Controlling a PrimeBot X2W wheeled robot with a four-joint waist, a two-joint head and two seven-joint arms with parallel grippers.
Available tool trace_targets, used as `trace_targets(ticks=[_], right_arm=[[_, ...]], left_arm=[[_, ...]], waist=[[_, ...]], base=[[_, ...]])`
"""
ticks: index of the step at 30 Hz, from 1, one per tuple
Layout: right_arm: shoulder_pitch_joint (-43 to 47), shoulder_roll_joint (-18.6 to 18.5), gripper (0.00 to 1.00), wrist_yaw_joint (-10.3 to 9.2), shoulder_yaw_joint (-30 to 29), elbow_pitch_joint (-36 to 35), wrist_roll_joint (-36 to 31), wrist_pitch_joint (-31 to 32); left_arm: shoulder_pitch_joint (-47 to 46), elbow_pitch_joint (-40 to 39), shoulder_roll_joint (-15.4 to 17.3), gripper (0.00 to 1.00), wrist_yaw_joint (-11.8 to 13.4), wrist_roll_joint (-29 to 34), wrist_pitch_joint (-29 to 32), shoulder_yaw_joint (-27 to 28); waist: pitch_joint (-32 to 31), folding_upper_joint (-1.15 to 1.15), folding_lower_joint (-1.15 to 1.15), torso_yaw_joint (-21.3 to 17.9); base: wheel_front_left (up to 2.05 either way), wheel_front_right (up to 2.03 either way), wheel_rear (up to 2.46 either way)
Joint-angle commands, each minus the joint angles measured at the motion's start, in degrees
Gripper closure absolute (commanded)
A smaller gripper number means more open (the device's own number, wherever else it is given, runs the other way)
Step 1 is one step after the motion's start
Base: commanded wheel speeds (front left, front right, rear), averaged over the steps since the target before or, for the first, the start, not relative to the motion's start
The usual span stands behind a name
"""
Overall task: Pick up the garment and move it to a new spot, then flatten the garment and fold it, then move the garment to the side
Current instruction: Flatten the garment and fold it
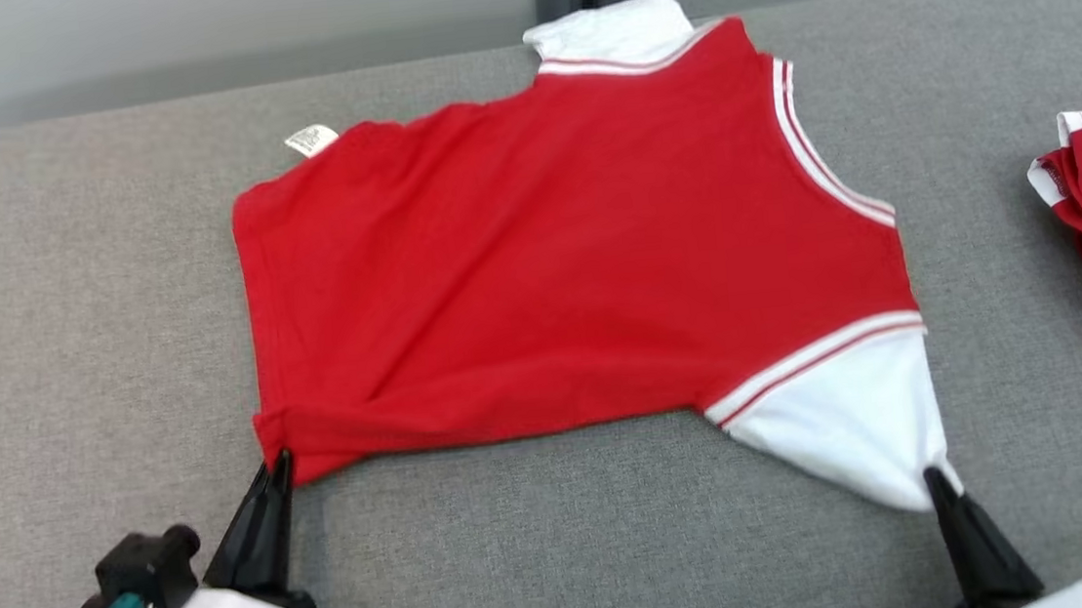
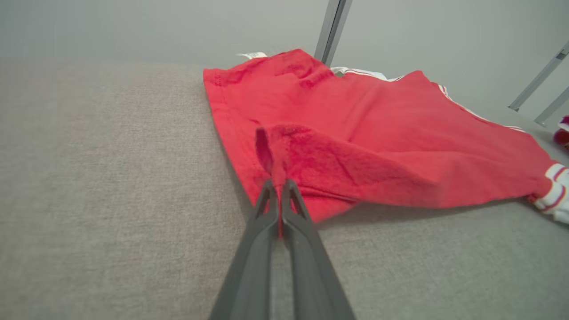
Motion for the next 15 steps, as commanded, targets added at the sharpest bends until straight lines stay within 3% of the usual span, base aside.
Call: trace_targets(ticks=[1, 15], right_arm=[[2.67, 0.24, 1.0, 0.05, -0.65, -1.68, -0.77, 1.21], [22.69, 6.99, 1.0, 0.05, -5.13, -17.96, -6.34, 14.69]], left_arm=[[1.87, -1.64, 0.76, 1.0, 0.9, 0.25, -0.15, 0.42], [20.11, -20.32, 6.51, 1.0, 7.88, 1.12, 5.9, 1.15]], waist=[[-0.98, 0.0, 0.0, 0.16], [-5.53, 0.0, 0.0, -1.06]], base=[[0.0, 0.0, 0.0], [0.0, 0.0, 0.0]])
